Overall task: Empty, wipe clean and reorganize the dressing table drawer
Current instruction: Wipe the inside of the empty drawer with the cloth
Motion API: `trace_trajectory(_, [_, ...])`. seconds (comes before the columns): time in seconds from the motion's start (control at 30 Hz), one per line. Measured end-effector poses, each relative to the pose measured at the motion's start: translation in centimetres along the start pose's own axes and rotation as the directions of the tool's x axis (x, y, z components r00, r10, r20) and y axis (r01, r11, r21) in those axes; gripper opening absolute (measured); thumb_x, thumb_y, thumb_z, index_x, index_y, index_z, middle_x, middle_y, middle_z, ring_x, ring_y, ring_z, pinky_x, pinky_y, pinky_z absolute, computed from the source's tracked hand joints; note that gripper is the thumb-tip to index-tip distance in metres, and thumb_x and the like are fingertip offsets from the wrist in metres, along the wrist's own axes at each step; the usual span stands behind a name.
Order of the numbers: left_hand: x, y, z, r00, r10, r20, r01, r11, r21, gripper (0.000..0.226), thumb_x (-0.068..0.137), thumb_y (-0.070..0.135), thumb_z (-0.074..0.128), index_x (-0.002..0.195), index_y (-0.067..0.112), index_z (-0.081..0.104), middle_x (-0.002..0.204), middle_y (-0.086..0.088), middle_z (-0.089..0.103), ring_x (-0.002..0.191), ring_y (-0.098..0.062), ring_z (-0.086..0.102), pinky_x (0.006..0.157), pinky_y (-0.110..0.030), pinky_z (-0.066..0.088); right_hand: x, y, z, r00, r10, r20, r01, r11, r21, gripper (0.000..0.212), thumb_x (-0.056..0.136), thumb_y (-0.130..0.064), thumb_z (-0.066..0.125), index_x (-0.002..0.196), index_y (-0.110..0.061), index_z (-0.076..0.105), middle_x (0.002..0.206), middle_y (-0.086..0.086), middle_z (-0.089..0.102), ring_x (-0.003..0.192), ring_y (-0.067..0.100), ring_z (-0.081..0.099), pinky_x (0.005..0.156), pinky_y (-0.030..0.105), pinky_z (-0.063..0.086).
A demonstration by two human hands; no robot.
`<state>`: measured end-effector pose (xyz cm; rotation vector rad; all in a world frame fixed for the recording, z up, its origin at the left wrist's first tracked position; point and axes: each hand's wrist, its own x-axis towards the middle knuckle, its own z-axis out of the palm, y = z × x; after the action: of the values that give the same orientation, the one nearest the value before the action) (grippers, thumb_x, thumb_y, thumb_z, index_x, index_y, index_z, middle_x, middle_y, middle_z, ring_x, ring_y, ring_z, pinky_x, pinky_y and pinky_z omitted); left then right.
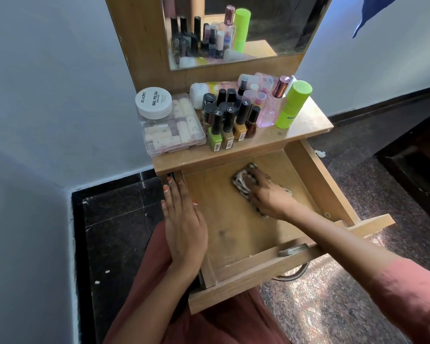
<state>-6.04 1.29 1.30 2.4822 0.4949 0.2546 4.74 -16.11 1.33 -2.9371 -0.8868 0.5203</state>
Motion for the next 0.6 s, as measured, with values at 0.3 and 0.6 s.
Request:
trace_trajectory(0.3, [1.7,0.3,-0.9,0.992,0.095,0.080,-0.104,0.988,0.113,0.048,0.100,0.022,0.014,0.144,0.003,0.016,0.155,-0.012,0.013,0.144,-0.020,0.004,0.113,-0.027,-0.005,-0.1,-5.5,1.5,0.956,-0.186,0.228,0.190,0.982,0.004,0.066,0.098,-0.034,0.030,0.145,-0.008,-0.010,0.153,0.016,-0.017,0.142,0.028,-0.017,0.115,0.033,-0.012])
trace_trajectory(0.6, [2.1,0.4,-0.6,0.995,0.093,0.046,-0.099,0.986,0.134,0.050,0.098,0.015,0.026,0.144,0.001,0.013,0.154,-0.015,0.014,0.144,-0.025,0.007,0.113,-0.031,-0.005,0.2,-5.1,1.4,0.970,-0.139,0.200,0.136,0.990,0.027,0.061,0.099,-0.028,0.029,0.146,-0.011,-0.007,0.155,0.013,-0.011,0.144,0.026,-0.010,0.117,0.031,-0.006])
